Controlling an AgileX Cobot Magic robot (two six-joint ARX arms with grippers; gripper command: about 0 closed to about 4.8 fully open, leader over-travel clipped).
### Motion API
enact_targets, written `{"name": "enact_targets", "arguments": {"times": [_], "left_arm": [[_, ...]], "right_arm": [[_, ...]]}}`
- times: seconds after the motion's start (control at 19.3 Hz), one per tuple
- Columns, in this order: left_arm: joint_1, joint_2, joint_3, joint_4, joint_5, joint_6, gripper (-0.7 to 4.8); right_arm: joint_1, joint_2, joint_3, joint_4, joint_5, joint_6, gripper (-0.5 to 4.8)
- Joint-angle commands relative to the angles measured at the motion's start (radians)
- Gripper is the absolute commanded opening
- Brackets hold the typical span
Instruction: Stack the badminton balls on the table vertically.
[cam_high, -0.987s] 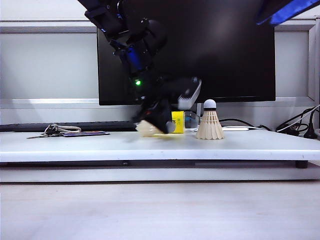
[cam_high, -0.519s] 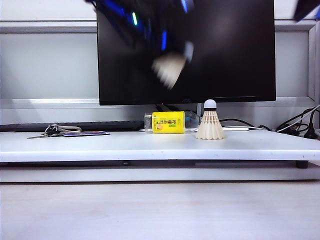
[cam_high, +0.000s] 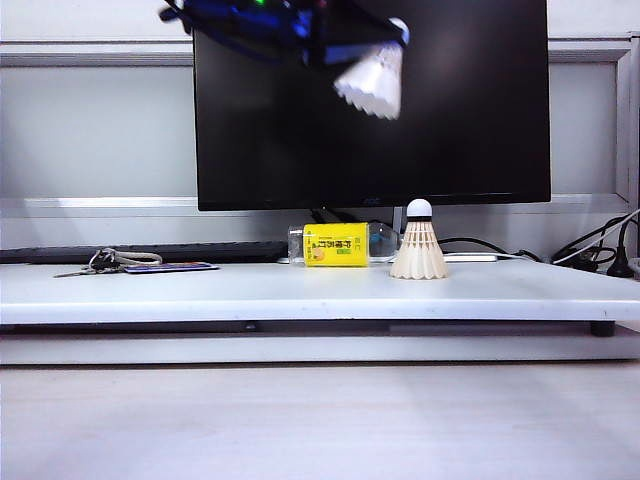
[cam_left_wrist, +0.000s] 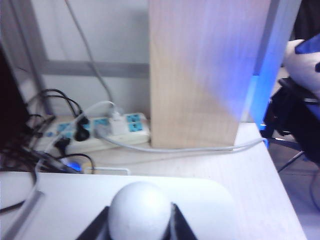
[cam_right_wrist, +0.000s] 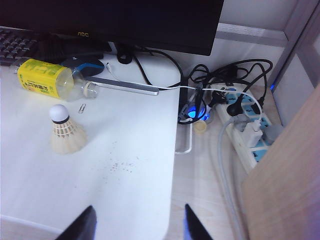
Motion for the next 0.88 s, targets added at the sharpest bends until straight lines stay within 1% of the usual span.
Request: {"name": "enact_targets", "arguments": {"times": [0.05,0.1,0.21,0.26,0.42,0.52,0.68,0.78,0.83,0.88], "left_arm": [[-0.040,0.038,0.000,0.032,-0.024,-0.016,1.61],[-0.054,0.054,0.000,0.045,-0.035,-0.017,1.94],[-0.080,0.082,0.000,0.082,-0.082,-0.017,2.02],[-0.084,0.090,0.000,0.105,-0.101,-0.016,2.18],[-0.094,0.118,0.000,0.179,-0.136,-0.035,2.18],[-0.095,0.128,0.000,0.180,-0.158,-0.039,2.18],[-0.086,0.129,0.000,0.167,-0.156,-0.039,2.23],[-0.069,0.125,0.000,0.156,-0.133,-0.085,3.00],[-0.064,0.122,0.000,0.131,-0.095,-0.080,3.26],[-0.063,0.115,0.000,0.094,-0.043,-0.059,3.36]], "right_arm": [[0.001,0.001,-0.032,0.010,-0.035,0.004,2.29],[0.001,0.000,-0.046,0.010,-0.039,0.005,2.29],[0.001,0.000,-0.074,0.016,-0.042,0.008,2.29],[0.001,0.000,-0.083,0.016,-0.048,0.008,2.29],[0.001,-0.005,-0.088,0.028,-0.062,0.008,2.29],[0.001,-0.012,-0.088,0.032,-0.061,0.008,2.29],[0.001,-0.010,-0.092,0.026,-0.061,0.007,2.29],[0.001,-0.005,-0.119,0.040,-0.061,0.007,2.29],[0.001,-0.005,-0.137,0.048,-0.061,0.007,2.29],[0.001,-0.005,-0.156,0.056,-0.061,0.008,2.29]]}}
